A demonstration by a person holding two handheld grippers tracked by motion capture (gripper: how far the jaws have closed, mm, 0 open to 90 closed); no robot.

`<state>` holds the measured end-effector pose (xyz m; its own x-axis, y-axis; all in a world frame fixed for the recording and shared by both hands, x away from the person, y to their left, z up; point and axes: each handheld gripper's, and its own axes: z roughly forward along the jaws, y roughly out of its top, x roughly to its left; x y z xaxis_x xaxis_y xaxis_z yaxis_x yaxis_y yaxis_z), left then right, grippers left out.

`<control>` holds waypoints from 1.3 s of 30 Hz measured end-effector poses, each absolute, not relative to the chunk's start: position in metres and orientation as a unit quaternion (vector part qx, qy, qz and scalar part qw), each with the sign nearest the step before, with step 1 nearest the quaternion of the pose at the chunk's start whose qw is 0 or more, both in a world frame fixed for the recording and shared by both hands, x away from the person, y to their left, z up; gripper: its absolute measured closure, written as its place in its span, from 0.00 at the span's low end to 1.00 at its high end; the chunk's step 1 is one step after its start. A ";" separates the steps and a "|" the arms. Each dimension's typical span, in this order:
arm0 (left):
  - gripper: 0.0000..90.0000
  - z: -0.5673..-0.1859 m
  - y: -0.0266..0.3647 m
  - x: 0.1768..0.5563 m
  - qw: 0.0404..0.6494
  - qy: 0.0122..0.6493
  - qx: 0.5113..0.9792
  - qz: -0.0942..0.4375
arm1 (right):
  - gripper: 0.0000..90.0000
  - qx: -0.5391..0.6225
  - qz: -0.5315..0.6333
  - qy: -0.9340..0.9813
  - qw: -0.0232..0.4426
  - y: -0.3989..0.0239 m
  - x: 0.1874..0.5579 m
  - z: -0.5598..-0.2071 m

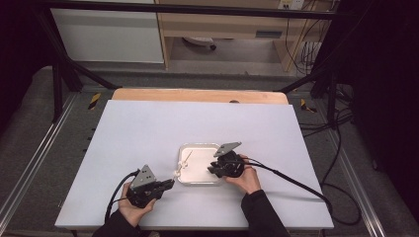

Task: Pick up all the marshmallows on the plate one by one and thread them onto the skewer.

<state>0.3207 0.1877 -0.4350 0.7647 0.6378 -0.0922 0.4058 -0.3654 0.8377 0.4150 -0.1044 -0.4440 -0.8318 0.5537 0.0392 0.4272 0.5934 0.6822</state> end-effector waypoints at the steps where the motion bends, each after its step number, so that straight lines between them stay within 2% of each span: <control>1: 0.98 -0.435 0.188 0.321 0.464 0.319 0.817 0.125 | 0.83 0.279 0.358 0.887 0.089 -0.104 0.415 -0.444; 17: 0.98 -0.435 0.187 0.320 0.462 0.317 0.819 0.125 | 0.86 0.286 0.395 0.869 0.082 -0.110 0.412 -0.429; 39: 0.98 -0.434 0.183 0.317 0.468 0.299 0.822 0.126 | 0.87 0.279 0.549 0.787 0.019 -0.132 0.398 -0.374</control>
<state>0.3170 0.1834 -0.4341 0.7898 0.6091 -0.0718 0.3731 -0.3843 0.8445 0.3976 -0.1320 -0.3743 -0.8433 0.4607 0.2768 0.4190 0.2409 0.8755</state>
